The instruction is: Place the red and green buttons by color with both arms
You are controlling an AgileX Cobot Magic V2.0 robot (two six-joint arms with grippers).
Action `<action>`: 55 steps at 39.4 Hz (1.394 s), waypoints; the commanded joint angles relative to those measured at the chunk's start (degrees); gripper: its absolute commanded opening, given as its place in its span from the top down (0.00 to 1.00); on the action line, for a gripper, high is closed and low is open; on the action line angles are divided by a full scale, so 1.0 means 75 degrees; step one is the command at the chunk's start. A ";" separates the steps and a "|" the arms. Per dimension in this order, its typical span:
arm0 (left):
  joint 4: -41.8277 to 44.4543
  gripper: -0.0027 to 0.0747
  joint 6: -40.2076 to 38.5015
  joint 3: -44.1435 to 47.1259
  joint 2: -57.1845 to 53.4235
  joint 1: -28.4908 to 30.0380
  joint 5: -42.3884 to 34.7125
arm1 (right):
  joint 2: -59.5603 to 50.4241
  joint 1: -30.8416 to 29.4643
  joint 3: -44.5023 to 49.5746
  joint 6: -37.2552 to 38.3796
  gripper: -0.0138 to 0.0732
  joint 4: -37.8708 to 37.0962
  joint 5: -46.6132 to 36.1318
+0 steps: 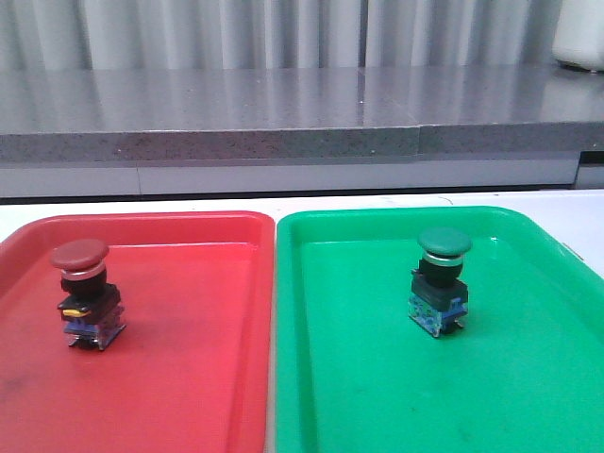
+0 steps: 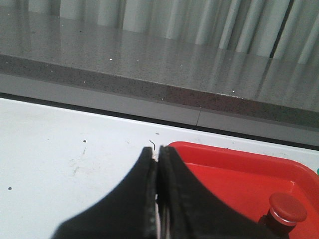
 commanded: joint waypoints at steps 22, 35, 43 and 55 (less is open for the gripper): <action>-0.0068 0.99 -0.0061 0.0178 -0.0119 0.0014 -0.0685 | -0.0145 -0.0719 0.0691 -0.0497 0.98 -0.0073 -0.0705; -0.0068 0.99 -0.0061 0.0178 -0.0119 0.0014 -0.0685 | -0.1382 -0.1700 0.2285 -0.0483 0.98 -0.0058 -0.0737; -0.0068 0.99 -0.0061 0.0178 -0.0119 0.0014 -0.0685 | -0.1422 -0.1700 0.2414 -0.0483 0.98 -0.0058 -0.0110; -0.0068 0.99 -0.0061 0.0178 -0.0119 0.0014 -0.0685 | -0.1422 -0.1700 0.2414 -0.0483 0.98 -0.0058 -0.0032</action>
